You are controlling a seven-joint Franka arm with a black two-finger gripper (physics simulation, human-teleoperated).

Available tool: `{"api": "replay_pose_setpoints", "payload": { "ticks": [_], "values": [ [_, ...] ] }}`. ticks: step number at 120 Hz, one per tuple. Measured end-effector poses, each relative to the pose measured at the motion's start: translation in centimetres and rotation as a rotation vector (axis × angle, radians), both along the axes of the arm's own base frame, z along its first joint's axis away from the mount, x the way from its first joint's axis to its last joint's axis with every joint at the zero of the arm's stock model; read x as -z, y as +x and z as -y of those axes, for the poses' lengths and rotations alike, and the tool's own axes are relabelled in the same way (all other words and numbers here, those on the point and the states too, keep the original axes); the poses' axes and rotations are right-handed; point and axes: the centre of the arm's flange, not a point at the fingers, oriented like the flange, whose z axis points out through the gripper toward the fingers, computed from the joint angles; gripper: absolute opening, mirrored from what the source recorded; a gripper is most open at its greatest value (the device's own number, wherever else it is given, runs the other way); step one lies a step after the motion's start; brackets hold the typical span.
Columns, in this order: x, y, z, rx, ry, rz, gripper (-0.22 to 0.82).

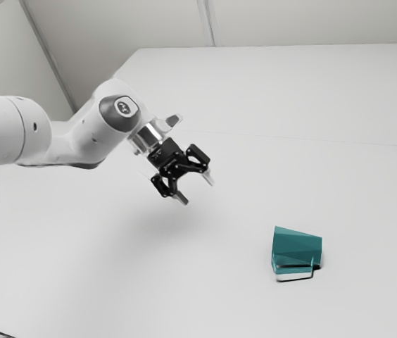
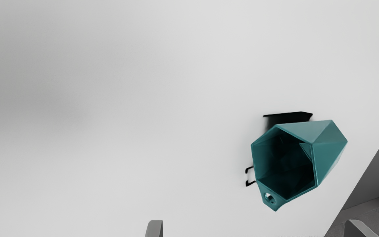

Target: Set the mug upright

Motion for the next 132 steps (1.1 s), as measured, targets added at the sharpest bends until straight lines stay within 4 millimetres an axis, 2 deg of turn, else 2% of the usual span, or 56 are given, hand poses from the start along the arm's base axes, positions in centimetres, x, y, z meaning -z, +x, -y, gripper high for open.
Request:
{"api": "replay_pose_setpoints", "payload": {
  "ticks": [34,77,96,112,132],
  "values": [
    [4.4,0.3,5.8,-0.082,-0.158,-0.088,0.60],
    [7.0,-1.1,11.5,-0.077,-0.230,-0.169,0.60],
    [8.5,-1.3,13.2,-0.119,-0.280,-0.216,0.60],
    [9.5,-0.5,14.1,-0.158,-0.312,-0.234,0.60],
    [11.0,-0.4,16.2,-0.202,-0.342,-0.256,0.60]
  ]
}}
